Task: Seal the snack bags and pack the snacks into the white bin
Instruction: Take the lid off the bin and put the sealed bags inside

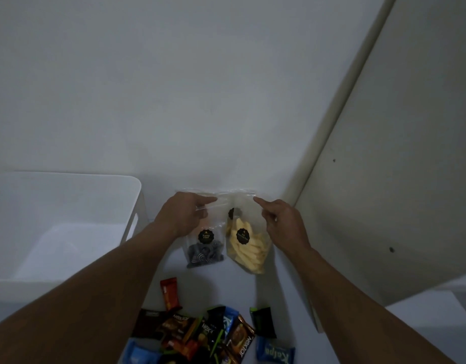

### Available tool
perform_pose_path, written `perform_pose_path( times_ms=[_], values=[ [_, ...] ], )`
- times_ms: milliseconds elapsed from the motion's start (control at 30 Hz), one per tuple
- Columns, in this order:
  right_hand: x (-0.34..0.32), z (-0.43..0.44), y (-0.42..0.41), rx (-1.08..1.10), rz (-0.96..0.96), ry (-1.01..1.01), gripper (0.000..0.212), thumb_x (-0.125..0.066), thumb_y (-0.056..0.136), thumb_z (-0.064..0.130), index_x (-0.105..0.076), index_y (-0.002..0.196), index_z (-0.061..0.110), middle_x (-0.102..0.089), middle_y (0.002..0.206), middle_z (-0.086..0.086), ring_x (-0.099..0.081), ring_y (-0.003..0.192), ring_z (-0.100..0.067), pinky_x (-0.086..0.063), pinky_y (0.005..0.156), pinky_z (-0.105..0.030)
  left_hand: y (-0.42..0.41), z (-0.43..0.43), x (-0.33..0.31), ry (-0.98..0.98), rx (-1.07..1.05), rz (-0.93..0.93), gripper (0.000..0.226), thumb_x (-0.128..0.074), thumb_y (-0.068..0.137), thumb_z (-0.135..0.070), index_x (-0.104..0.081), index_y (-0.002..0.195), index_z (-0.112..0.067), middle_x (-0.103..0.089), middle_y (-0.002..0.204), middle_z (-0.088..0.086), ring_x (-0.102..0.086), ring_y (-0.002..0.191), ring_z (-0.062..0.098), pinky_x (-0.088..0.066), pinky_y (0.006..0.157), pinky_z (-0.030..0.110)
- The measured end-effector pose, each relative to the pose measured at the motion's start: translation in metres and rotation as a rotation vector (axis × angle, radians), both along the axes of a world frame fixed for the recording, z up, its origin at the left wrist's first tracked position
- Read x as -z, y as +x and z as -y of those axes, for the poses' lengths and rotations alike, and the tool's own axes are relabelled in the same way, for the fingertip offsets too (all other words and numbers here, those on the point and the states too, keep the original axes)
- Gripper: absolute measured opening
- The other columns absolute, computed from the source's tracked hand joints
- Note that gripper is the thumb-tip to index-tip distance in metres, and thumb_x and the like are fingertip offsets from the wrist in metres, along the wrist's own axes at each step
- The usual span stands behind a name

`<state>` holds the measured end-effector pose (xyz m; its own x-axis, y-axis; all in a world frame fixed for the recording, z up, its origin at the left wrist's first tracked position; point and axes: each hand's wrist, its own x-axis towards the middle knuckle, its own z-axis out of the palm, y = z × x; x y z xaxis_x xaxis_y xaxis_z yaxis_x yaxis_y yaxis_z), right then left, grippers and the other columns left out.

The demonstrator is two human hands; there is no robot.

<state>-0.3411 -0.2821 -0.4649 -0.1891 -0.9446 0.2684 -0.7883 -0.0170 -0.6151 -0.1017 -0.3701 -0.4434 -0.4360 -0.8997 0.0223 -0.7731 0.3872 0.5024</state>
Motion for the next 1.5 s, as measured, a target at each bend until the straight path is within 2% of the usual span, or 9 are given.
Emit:
perform_pose_path(
  times_ms=[167,300,433,767,867,1033,1167,1300,1500],
  values=[
    [-0.008,-0.005,0.001,0.012,-0.031,0.102,0.047,-0.054,0.092,-0.002,-0.067,0.125,0.029,-0.068,0.096,-0.002,-0.065,0.089,-0.019,-0.048,0.081,-0.022,0.004,-0.002,-0.005,0.013,-0.014,-0.014,0.039,-0.06,0.091,-0.015,-0.066,0.123,-0.037,-0.074,0.111,0.001,-0.066,0.101,0.016,-0.047,0.079,0.024],
    [-0.019,-0.013,0.002,0.009,-0.074,0.154,0.047,-0.05,0.093,0.0,-0.066,0.127,0.028,-0.068,0.105,-0.004,-0.064,0.096,-0.019,-0.044,0.08,-0.02,0.008,-0.008,-0.009,0.019,-0.032,-0.053,0.039,-0.061,0.091,-0.013,-0.067,0.122,-0.035,-0.071,0.119,0.004,-0.065,0.106,0.018,-0.046,0.084,0.022],
    [-0.035,-0.021,0.007,0.034,-0.083,0.178,0.048,-0.048,0.094,0.001,-0.066,0.127,0.031,-0.065,0.102,0.001,-0.061,0.096,-0.017,-0.041,0.077,-0.019,0.008,-0.015,-0.027,0.013,-0.029,-0.069,0.036,-0.063,0.09,-0.017,-0.068,0.12,-0.036,-0.071,0.119,0.003,-0.066,0.105,0.02,-0.051,0.091,0.029],
    [-0.134,-0.032,0.045,0.019,-0.078,0.018,0.048,-0.052,0.092,-0.002,-0.068,0.124,0.03,-0.066,0.103,-0.001,-0.062,0.095,-0.017,-0.039,0.077,-0.017,0.038,-0.037,-0.139,-0.061,-0.049,-0.245,0.03,-0.065,0.091,-0.021,-0.071,0.116,-0.035,-0.074,0.112,0.001,-0.067,0.101,0.016,-0.048,0.087,0.023],
    [-0.164,-0.031,0.068,0.021,-0.057,-0.051,0.045,-0.054,0.091,-0.002,-0.071,0.118,0.029,-0.069,0.108,-0.001,-0.064,0.095,-0.014,-0.042,0.08,-0.017,0.064,-0.044,-0.175,-0.098,-0.05,-0.274,0.029,-0.066,0.091,-0.019,-0.072,0.117,-0.031,-0.073,0.113,0.001,-0.064,0.103,0.013,-0.041,0.086,0.018],
    [-0.205,-0.03,0.118,-0.002,-0.034,-0.116,0.041,-0.055,0.093,0.0,-0.072,0.118,0.028,-0.069,0.119,-0.002,-0.063,0.106,-0.014,-0.044,0.086,-0.019,0.127,-0.051,-0.218,-0.107,-0.053,-0.285,0.027,-0.066,0.09,-0.016,-0.074,0.113,-0.028,-0.074,0.108,0.0,-0.059,0.091,0.008,-0.045,0.084,0.021],
    [-0.232,-0.025,0.169,-0.005,-0.032,-0.152,0.039,-0.055,0.093,0.001,-0.072,0.118,0.026,-0.069,0.122,-0.002,-0.063,0.111,-0.014,-0.045,0.089,-0.018,0.187,-0.049,-0.241,-0.122,-0.079,-0.277,0.025,-0.066,0.088,-0.016,-0.076,0.107,-0.029,-0.074,0.107,0.0,-0.061,0.091,0.01,-0.04,0.078,0.018],
    [-0.247,-0.014,0.229,-0.012,-0.004,-0.18,0.034,-0.057,0.094,0.003,-0.074,0.114,0.024,-0.07,0.12,-0.002,-0.065,0.106,-0.012,-0.042,0.08,-0.011,0.244,-0.041,-0.247,-0.116,-0.097,-0.292,0.025,-0.066,0.088,-0.015,-0.077,0.105,-0.028,-0.075,0.107,0.0,-0.059,0.084,0.006,-0.039,0.074,0.017],
    [-0.236,0.012,0.303,-0.007,0.035,-0.126,0.037,-0.054,0.093,0.002,-0.074,0.113,0.025,-0.072,0.115,-0.002,-0.064,0.105,-0.013,-0.044,0.081,-0.018,0.304,-0.024,-0.226,-0.065,-0.11,-0.323,0.023,-0.065,0.088,-0.013,-0.077,0.103,-0.026,-0.074,0.11,-0.002,-0.063,0.096,0.006,-0.041,0.079,0.016]
  ],
)
